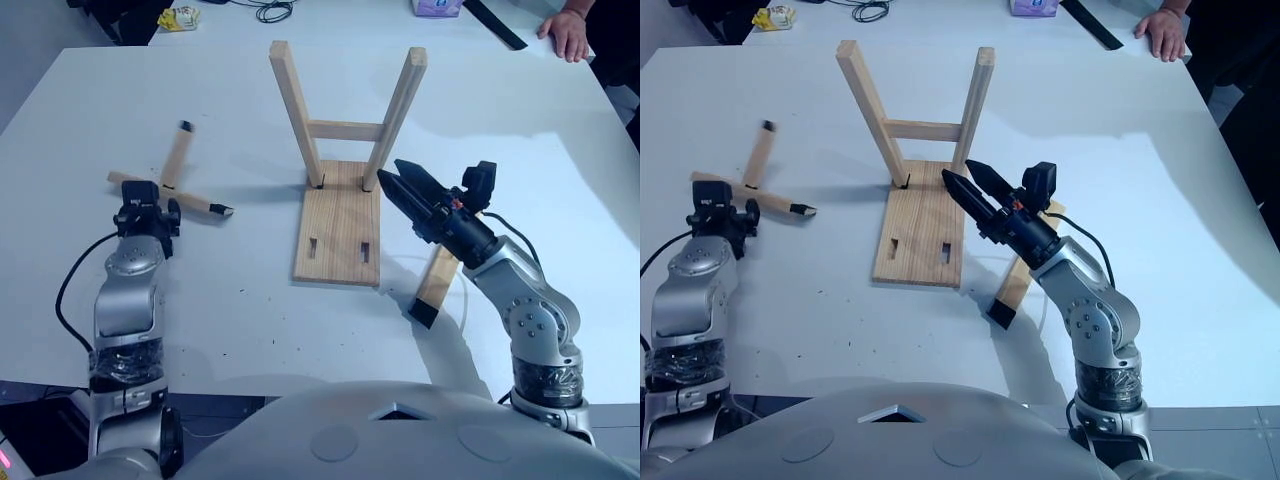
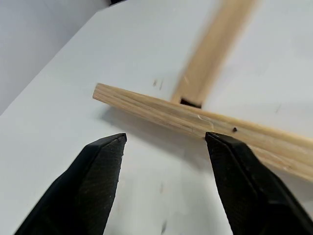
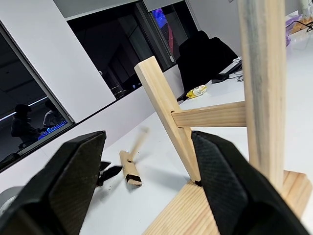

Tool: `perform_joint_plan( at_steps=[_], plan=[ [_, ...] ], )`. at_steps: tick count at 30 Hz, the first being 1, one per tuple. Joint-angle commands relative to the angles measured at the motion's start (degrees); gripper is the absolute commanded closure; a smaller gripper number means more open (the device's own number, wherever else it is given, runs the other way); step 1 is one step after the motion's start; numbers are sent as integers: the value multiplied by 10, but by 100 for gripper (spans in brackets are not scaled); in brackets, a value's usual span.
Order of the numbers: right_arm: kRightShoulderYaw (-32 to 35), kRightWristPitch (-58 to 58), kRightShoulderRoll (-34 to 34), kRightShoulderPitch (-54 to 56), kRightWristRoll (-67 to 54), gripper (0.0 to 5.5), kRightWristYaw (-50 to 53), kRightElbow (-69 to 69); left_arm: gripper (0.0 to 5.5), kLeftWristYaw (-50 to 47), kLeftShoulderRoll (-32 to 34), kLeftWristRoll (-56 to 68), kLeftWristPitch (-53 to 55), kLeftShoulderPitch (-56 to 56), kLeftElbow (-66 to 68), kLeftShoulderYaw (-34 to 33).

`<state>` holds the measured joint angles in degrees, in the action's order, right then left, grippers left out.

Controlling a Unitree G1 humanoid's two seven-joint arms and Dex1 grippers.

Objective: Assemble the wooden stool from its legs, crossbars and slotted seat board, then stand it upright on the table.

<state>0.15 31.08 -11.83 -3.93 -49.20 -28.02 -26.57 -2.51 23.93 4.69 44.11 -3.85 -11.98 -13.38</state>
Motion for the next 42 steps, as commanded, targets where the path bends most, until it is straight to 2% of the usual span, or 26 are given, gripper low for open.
perform_joint_plan(
  at_steps=[1,11,22,37,42],
  plan=[
    [3,9,-5,-8,-5,228,8,-14,247,8,-5,-11,11,-32,-5,-5],
    [8,18,-15,-7,-12,228,7,-15,247,-4,-46,-14,-28,-54,-31,-31],
    [5,17,-17,4,-11,228,4,-5,247,-2,2,-83,-86,-15,-24,-29],
    [1,10,-12,4,-4,228,2,-1,247,4,-7,-100,-105,-7,11,-17],
    [3,9,-15,0,-4,228,1,-4,247,2,-65,-56,-54,-18,-39,-34]
  ],
)
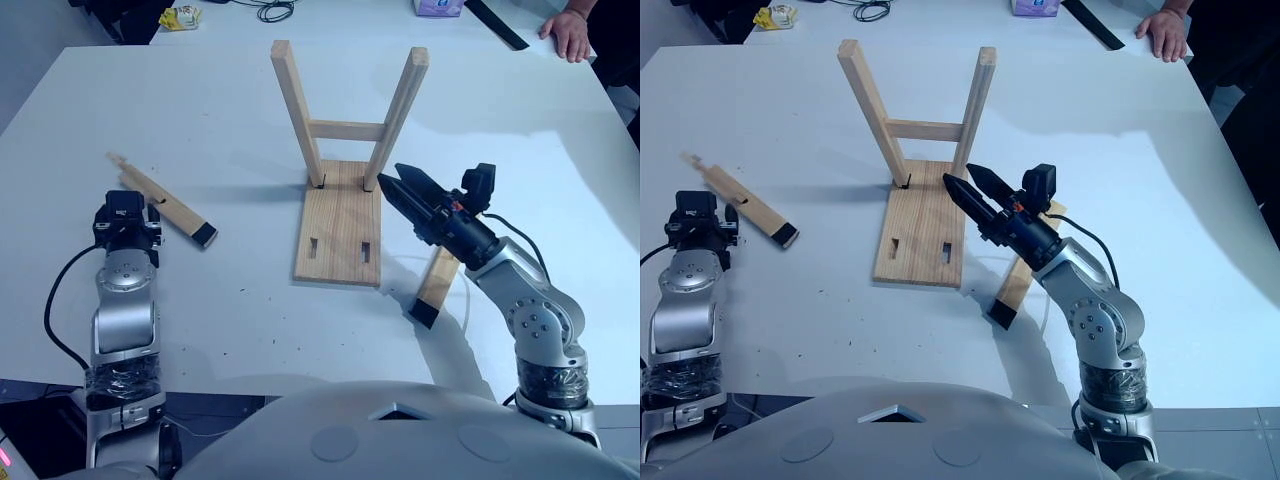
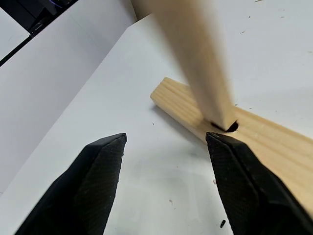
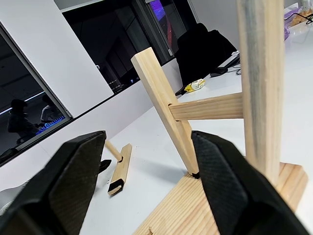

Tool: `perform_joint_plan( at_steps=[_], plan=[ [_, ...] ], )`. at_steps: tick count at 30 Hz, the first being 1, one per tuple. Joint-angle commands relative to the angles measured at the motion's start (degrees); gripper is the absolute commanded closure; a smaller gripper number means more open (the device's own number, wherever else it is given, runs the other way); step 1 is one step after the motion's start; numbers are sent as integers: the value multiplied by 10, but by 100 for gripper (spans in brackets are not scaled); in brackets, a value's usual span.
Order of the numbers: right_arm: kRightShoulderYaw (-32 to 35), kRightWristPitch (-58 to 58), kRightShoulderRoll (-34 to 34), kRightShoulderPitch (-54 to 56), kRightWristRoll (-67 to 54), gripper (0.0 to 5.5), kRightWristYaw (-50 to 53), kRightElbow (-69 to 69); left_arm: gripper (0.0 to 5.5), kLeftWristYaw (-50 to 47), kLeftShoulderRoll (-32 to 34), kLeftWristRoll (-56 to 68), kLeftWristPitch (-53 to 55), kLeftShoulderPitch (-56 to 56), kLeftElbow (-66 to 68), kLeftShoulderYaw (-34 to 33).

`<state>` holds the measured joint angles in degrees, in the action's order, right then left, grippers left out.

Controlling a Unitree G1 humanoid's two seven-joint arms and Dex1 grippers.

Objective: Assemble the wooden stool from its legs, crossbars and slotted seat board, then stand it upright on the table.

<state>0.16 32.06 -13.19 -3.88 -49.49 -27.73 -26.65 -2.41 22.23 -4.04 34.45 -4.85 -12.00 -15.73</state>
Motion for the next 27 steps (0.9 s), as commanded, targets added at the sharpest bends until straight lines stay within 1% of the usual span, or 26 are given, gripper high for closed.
perform_joint_plan(
  at_steps=[1,5,9,14,16,21,27],
  plan=[
    [5,0,-3,-1,-2,228,-3,-3,247,1,-70,50,65,-9,-55,-18],
    [9,3,-10,-3,-4,228,-4,-7,247,-13,-147,101,158,-12,-134,-36],
    [9,7,-16,-4,-6,228,-7,-7,247,-49,-194,110,206,-4,-205,-56],
    [11,13,-22,-1,-10,228,-10,-5,173,-109,-253,99,231,23,-251,-54],
    [12,15,-23,3,-11,228,-10,-4,155,-127,-261,90,224,39,-233,-52],
    [12,20,-26,20,-12,228,-16,7,155,-167,-287,81,203,80,-156,-61],
    [10,18,-25,45,-6,228,-27,30,155,-214,-288,85,154,132,-26,-96]
  ],
)
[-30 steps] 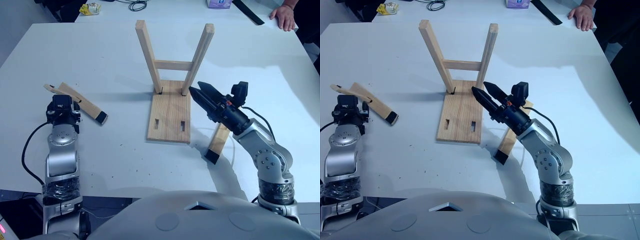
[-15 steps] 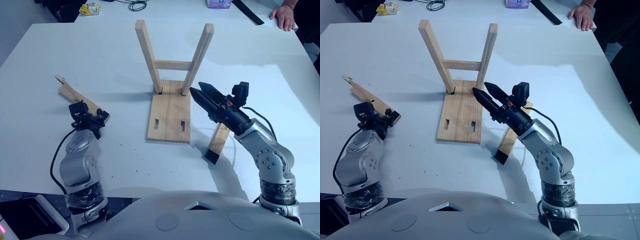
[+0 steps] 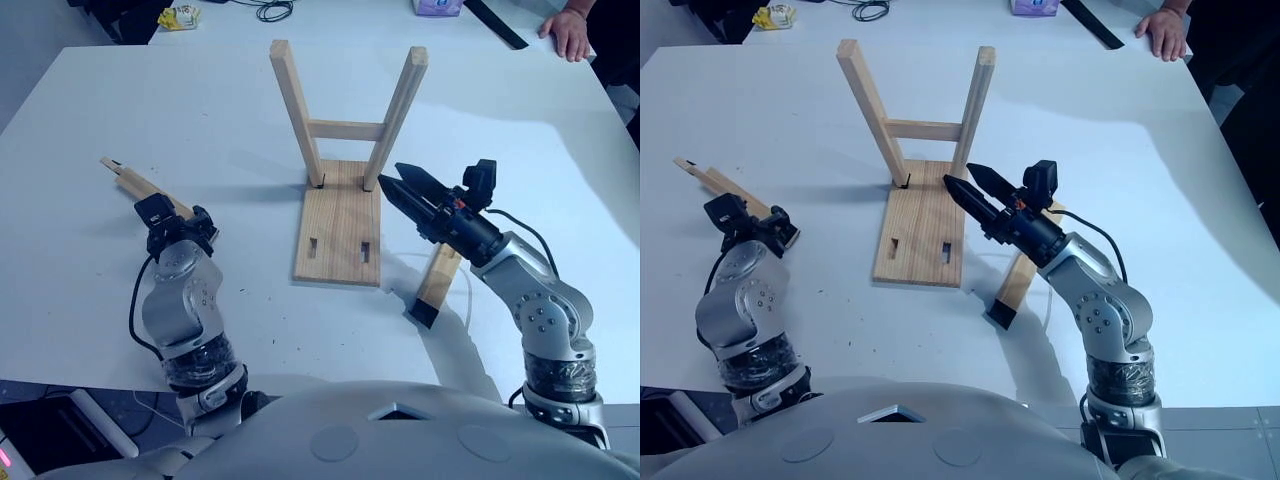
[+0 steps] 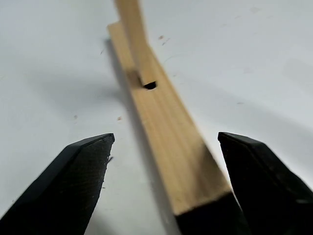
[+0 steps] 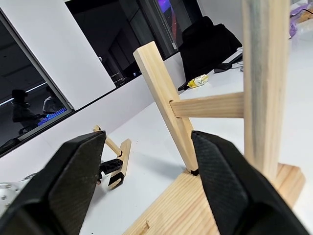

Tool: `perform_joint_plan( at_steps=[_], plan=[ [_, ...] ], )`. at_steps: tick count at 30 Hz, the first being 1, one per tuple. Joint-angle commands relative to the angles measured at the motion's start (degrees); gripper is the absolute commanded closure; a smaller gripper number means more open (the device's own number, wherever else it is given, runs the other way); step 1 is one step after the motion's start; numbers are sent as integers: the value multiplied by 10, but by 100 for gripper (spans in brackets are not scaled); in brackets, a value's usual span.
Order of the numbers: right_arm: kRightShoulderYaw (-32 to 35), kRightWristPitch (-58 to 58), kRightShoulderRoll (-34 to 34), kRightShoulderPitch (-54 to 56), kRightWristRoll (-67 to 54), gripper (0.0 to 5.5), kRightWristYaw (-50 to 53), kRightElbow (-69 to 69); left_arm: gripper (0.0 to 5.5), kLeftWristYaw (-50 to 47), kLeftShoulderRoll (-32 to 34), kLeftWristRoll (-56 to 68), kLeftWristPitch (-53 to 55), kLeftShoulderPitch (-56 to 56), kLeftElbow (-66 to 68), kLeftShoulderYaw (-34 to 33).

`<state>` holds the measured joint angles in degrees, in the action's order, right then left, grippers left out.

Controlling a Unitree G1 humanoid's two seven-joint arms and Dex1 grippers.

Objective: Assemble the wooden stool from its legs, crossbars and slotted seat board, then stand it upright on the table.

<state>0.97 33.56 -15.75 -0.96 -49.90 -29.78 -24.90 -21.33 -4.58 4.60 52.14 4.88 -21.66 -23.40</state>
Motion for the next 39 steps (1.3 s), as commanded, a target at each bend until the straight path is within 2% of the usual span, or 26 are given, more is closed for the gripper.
perform_joint_plan(
  at_steps=[1,7,17,25,30,34,39],
  plan=[
    [1,3,1,19,-2,228,-8,14,155,-31,-23,3,-27,42,85,-25],
    [0,0,7,10,-1,228,-4,6,155,-48,-41,21,-37,68,134,-31],
    [-8,-8,26,0,8,228,3,3,155,-39,-18,19,0,26,97,-26],
    [-16,-28,53,-40,19,228,27,-26,277,11,28,28,62,4,54,-23],
    [-21,-42,68,-65,23,228,45,-52,344,133,127,69,100,-13,70,-18],
    [-28,-55,82,-81,29,228,62,-74,344,258,221,115,112,-18,108,-10],
    [-35,-69,92,-90,38,228,84,-102,345,457,377,125,38,-72,177,62]
  ],
)
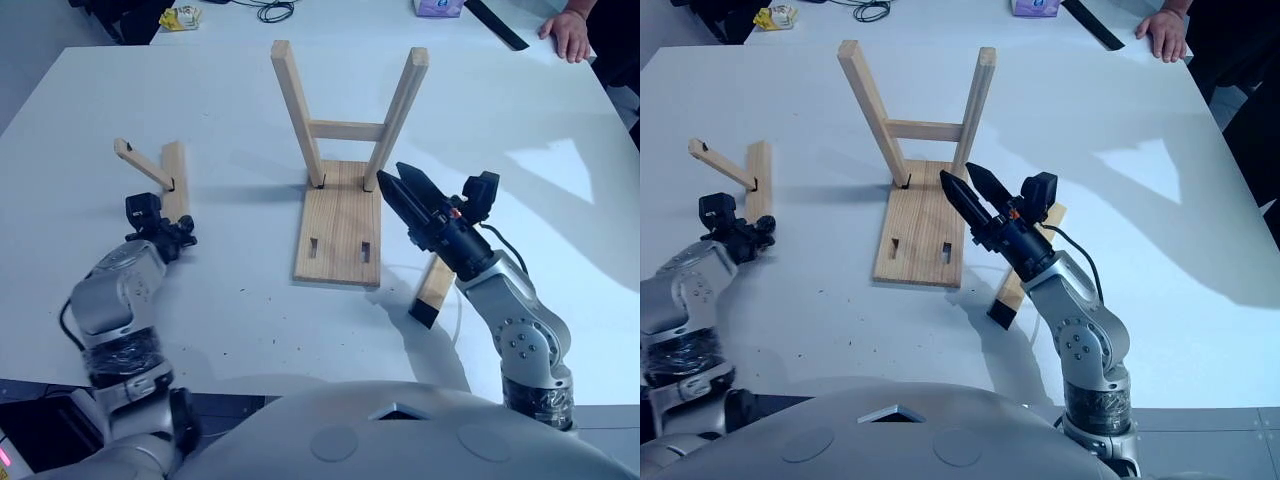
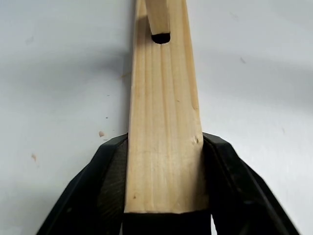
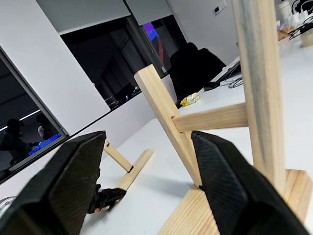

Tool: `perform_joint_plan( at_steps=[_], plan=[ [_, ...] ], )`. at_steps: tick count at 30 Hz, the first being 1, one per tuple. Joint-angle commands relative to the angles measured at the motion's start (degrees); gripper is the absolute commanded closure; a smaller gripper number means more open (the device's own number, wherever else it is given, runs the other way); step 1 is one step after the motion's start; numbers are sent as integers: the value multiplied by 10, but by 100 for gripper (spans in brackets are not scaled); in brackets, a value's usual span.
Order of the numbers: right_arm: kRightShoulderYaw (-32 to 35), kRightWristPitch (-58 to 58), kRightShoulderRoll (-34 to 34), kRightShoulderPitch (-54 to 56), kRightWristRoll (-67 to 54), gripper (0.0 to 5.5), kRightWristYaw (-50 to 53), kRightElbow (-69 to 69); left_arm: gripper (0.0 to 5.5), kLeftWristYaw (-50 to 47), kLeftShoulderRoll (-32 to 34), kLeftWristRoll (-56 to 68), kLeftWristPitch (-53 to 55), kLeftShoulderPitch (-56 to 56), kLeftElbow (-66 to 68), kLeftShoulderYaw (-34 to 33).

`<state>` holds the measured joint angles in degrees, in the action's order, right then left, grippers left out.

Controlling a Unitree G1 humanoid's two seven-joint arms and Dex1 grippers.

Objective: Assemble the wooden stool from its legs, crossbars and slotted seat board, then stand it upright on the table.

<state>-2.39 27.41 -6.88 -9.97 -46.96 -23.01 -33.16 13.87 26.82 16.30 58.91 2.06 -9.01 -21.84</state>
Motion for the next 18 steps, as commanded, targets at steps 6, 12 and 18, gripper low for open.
perform_joint_plan(
  at_steps=[6,12,18],
  plan=[
    [21,50,-44,90,20,228,77,-26,345,301,165,-18,-219,-147,106,129],
    [-8,163,-72,251,29,228,124,18,345,308,177,-57,-333,-174,140,163],
    [-45,254,24,374,3,228,212,41,345,228,146,-106,-354,-207,76,210]
  ],
)
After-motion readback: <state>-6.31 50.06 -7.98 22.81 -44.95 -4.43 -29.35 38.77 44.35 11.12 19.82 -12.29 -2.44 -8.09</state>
